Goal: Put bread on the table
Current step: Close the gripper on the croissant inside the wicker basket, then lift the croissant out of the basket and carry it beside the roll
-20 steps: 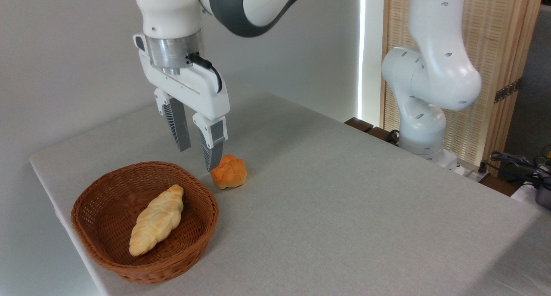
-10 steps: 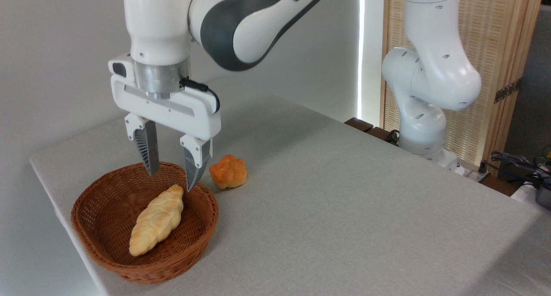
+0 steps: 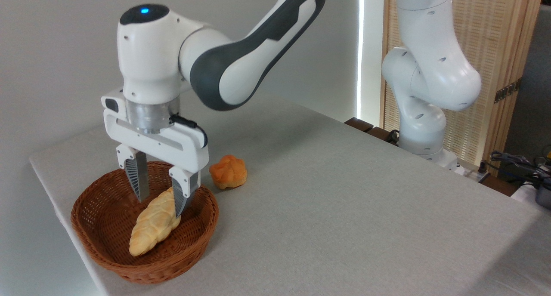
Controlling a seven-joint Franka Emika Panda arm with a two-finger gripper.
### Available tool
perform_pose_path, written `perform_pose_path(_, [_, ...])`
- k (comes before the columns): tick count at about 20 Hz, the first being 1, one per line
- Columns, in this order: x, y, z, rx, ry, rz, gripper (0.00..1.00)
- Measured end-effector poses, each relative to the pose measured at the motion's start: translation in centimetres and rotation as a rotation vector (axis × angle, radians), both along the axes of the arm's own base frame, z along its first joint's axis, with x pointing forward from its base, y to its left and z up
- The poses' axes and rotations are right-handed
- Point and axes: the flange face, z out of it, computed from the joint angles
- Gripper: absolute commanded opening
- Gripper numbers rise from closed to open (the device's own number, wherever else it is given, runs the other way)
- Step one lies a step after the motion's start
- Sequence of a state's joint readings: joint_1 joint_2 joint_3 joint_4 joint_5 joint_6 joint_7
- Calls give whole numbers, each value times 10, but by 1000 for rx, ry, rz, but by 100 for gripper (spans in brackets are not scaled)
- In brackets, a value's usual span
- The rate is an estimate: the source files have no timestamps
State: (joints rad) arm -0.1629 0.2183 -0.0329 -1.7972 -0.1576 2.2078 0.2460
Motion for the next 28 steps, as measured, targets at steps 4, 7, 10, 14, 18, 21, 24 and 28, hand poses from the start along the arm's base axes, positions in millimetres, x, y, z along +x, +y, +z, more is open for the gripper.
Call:
perform_pose_path(4, [6,-10,-18,-4,-12,-8,100])
perform_pose_path(7, [6,-16,-23,-5,-5,-17,87])
perform_pose_path(10, [5,-19,-24,0,-4,-26,44])
perform_pose_path(14, [5,-19,-24,4,-5,-29,39])
perform_pose_path(18, [5,-19,-24,4,-5,-29,40])
perform_pose_path(21, [5,-19,-24,4,-5,-29,41])
perform_pose_path(24, [5,-19,-23,4,-7,-29,44])
perform_pose_path(28, [6,-20,-8,-1,-36,-29,44])
